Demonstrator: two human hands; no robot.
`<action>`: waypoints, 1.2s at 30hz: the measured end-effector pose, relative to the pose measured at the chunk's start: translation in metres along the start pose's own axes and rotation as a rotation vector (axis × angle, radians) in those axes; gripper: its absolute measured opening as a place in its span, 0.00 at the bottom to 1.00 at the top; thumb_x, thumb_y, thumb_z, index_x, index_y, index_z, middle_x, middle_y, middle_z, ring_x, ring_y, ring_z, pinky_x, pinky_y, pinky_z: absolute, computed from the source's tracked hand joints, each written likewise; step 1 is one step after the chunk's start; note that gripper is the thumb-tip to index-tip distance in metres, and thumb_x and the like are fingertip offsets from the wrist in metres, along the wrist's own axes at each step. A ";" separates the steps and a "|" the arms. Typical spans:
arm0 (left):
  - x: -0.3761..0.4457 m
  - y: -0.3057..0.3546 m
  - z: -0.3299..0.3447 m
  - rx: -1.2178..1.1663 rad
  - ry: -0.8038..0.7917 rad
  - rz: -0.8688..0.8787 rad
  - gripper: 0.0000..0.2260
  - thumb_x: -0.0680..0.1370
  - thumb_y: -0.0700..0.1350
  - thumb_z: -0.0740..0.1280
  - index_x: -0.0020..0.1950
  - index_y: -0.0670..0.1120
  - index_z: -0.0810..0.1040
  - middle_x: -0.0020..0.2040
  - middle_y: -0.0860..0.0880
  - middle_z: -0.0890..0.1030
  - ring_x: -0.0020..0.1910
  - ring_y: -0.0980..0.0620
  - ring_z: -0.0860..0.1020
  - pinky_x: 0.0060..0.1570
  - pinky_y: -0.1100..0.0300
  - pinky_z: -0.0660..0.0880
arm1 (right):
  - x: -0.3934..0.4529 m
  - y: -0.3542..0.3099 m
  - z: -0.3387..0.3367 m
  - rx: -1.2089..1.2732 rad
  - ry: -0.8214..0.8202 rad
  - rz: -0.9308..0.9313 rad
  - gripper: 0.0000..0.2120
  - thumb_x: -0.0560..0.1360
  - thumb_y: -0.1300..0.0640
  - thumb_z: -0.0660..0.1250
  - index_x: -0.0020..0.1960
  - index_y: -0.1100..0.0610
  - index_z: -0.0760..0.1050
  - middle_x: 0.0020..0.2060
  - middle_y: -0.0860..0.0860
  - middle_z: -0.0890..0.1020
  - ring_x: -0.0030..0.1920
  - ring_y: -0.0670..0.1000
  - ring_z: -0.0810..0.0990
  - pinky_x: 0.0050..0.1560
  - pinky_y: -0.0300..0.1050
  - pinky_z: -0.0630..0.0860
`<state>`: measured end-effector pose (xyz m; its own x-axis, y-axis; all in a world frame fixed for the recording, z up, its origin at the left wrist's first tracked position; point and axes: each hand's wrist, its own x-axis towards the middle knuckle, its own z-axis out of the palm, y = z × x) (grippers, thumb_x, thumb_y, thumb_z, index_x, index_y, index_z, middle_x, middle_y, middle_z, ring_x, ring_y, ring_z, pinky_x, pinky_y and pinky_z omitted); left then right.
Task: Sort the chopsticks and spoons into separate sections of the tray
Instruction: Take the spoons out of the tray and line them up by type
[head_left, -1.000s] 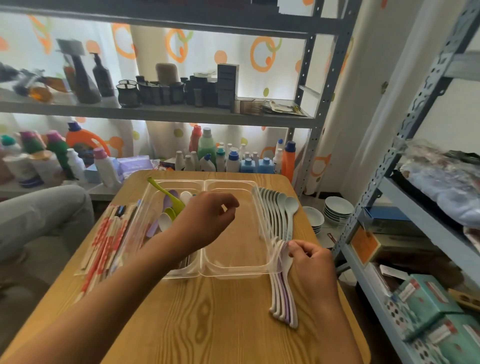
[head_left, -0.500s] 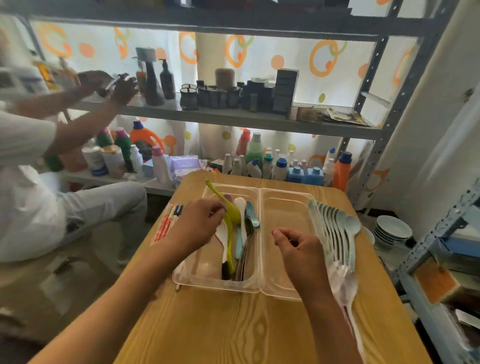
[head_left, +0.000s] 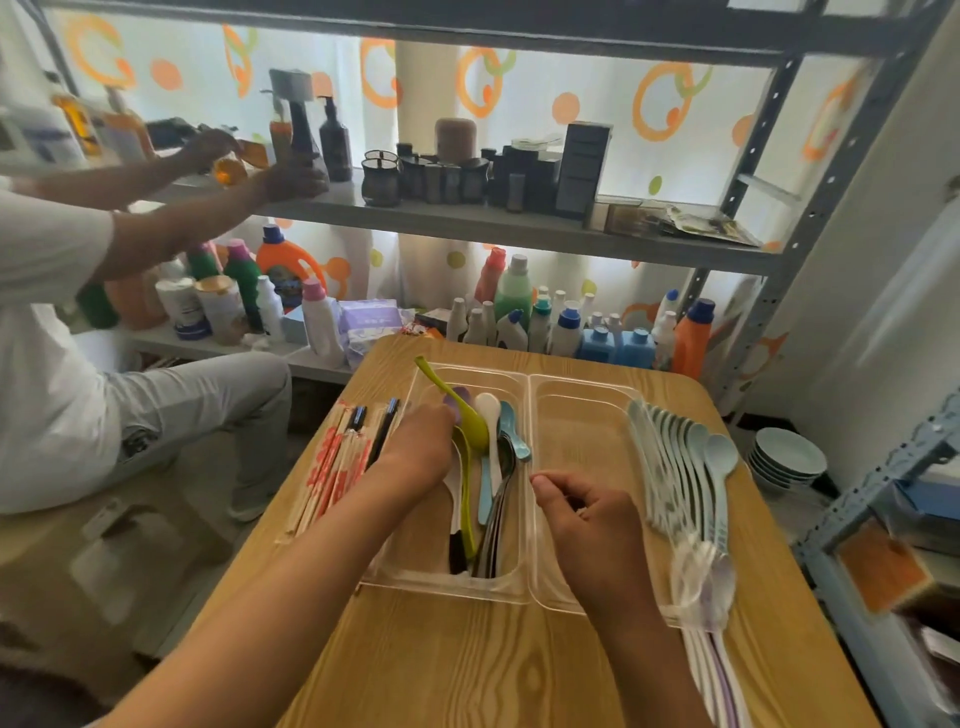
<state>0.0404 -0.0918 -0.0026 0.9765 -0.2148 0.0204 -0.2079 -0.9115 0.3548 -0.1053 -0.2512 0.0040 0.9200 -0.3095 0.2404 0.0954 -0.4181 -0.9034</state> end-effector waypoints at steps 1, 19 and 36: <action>0.000 0.001 -0.001 -0.009 0.004 -0.012 0.14 0.82 0.45 0.58 0.66 0.46 0.74 0.53 0.43 0.80 0.54 0.44 0.78 0.56 0.54 0.74 | -0.001 0.001 0.000 -0.006 -0.003 -0.001 0.07 0.78 0.56 0.69 0.53 0.51 0.84 0.39 0.40 0.84 0.43 0.36 0.81 0.42 0.29 0.76; -0.047 0.028 -0.098 -0.300 0.191 0.196 0.06 0.75 0.40 0.71 0.48 0.49 0.85 0.42 0.55 0.82 0.43 0.61 0.78 0.46 0.66 0.73 | -0.010 -0.015 0.012 0.092 -0.026 -0.088 0.07 0.77 0.56 0.69 0.49 0.44 0.81 0.39 0.41 0.84 0.42 0.41 0.83 0.41 0.34 0.78; -0.094 0.093 -0.111 -0.502 0.164 0.336 0.07 0.76 0.40 0.70 0.51 0.48 0.85 0.43 0.58 0.82 0.43 0.63 0.80 0.48 0.65 0.79 | -0.022 -0.032 -0.020 -0.203 0.184 -0.416 0.13 0.74 0.48 0.70 0.57 0.49 0.82 0.44 0.40 0.81 0.40 0.42 0.77 0.37 0.38 0.76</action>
<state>-0.0638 -0.1172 0.1326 0.8668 -0.3684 0.3360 -0.4916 -0.5187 0.6995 -0.1366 -0.2483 0.0349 0.7354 -0.2190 0.6412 0.3474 -0.6907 -0.6343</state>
